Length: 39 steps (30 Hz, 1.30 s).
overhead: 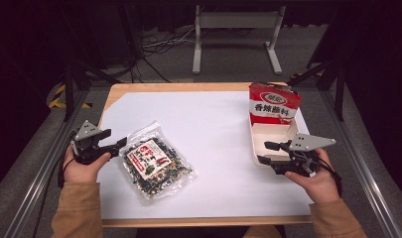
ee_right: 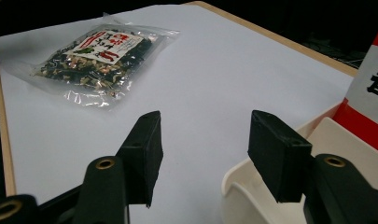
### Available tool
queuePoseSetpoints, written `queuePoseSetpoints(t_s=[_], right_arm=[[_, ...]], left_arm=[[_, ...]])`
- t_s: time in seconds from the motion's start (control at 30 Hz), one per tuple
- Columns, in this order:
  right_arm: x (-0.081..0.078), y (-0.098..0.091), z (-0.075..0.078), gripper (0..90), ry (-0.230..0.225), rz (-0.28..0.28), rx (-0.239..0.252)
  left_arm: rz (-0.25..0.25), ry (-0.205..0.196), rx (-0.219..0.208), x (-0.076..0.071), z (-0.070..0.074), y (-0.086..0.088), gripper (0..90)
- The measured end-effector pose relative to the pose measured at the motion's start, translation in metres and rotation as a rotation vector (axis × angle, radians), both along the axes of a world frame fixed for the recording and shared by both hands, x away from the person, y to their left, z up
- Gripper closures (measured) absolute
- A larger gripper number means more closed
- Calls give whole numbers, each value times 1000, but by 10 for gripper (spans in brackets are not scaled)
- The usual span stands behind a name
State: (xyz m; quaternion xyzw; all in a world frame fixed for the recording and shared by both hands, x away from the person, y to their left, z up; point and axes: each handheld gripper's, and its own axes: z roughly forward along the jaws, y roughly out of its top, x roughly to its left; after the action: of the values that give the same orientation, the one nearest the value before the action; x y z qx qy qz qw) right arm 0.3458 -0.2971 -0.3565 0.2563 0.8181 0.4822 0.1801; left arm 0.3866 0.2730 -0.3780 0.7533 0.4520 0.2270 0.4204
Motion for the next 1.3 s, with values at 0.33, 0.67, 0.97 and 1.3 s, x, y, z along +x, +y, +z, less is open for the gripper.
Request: queuePoseSetpoints(t_s=[0.33, 0.67, 0.97, 1.3], right_arm=[[-1, 14, -9, 546, 56, 56, 10], [-2, 24, -17, 536, 82, 79, 3], [-2, 25, -21, 516, 89, 80, -3], [-3, 26, -22, 507, 96, 82, -5]], left_arm=[[94, 47, -85, 18, -26, 28, 367], [128, 171, -127, 37, -49, 42, 401], [129, 258, -130, 47, -64, 46, 387], [109, 316, -126, 50, -71, 45, 386]])
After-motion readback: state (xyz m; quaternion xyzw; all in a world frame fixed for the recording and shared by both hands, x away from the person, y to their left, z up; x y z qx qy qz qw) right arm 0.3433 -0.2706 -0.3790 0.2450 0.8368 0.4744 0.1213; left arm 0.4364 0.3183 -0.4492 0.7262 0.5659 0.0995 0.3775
